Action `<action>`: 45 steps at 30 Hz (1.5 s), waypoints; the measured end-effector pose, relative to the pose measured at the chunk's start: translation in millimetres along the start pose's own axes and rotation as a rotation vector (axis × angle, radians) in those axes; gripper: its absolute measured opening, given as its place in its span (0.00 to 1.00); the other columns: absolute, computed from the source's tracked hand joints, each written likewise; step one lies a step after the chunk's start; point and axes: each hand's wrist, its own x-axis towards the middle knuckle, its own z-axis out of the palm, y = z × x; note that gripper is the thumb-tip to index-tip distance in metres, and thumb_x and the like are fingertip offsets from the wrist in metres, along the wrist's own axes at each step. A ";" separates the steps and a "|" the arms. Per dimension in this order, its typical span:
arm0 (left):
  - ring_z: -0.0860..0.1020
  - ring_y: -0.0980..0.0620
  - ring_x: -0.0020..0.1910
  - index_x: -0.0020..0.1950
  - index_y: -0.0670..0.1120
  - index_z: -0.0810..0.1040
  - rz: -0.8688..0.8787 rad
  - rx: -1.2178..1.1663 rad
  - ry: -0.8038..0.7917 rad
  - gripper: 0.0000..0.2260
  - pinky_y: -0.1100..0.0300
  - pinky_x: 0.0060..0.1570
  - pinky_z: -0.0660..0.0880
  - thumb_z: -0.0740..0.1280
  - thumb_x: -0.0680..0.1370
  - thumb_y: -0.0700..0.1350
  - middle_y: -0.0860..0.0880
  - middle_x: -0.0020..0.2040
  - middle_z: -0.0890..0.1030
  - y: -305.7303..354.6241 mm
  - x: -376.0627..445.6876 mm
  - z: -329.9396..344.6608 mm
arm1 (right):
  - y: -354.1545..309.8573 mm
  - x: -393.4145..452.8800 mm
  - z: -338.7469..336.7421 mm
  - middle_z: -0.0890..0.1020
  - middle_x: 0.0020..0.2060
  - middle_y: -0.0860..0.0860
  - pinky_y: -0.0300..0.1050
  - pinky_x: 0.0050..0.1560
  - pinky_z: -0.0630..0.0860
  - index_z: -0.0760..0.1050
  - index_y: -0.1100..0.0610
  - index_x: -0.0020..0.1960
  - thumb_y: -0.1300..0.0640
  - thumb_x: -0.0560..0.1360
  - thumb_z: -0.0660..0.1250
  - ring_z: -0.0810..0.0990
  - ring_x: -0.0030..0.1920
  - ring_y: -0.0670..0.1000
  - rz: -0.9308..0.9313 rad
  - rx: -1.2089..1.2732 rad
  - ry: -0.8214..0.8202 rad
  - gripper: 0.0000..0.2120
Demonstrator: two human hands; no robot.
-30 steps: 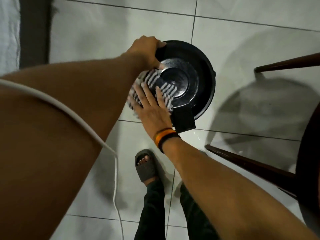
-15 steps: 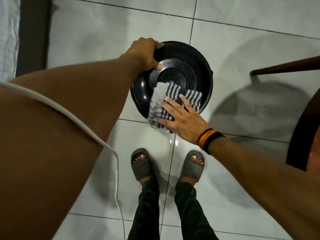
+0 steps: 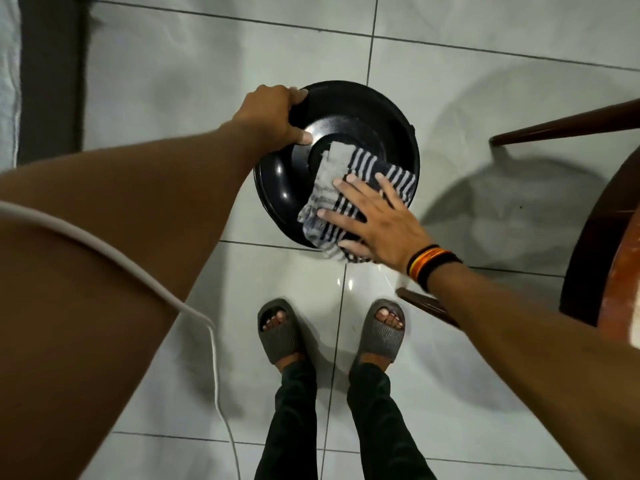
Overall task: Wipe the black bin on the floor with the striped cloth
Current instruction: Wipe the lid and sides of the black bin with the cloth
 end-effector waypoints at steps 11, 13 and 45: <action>0.76 0.38 0.69 0.79 0.49 0.69 -0.068 -0.072 0.030 0.35 0.48 0.70 0.72 0.77 0.74 0.51 0.41 0.70 0.78 8.0 -3.1 7.6 | -20.7 48.6 -20.1 0.47 0.83 0.56 0.70 0.78 0.43 0.57 0.43 0.80 0.43 0.83 0.54 0.43 0.82 0.59 0.858 0.526 0.161 0.26; 0.78 0.40 0.67 0.75 0.47 0.73 -0.089 -0.147 0.127 0.29 0.50 0.68 0.73 0.76 0.75 0.47 0.42 0.68 0.80 11.2 -14.2 19.0 | -25.7 56.9 -26.8 0.49 0.83 0.56 0.70 0.78 0.41 0.60 0.44 0.80 0.44 0.82 0.57 0.44 0.83 0.58 0.911 0.656 0.215 0.26; 0.81 0.39 0.60 0.65 0.40 0.76 -0.513 -0.655 0.244 0.18 0.44 0.62 0.79 0.68 0.78 0.48 0.41 0.61 0.81 121.2 -128.3 92.2 | 0.2 -5.8 -100.5 0.80 0.38 0.54 0.51 0.53 0.82 0.73 0.53 0.32 0.59 0.67 0.72 0.82 0.43 0.58 1.447 1.405 0.186 0.09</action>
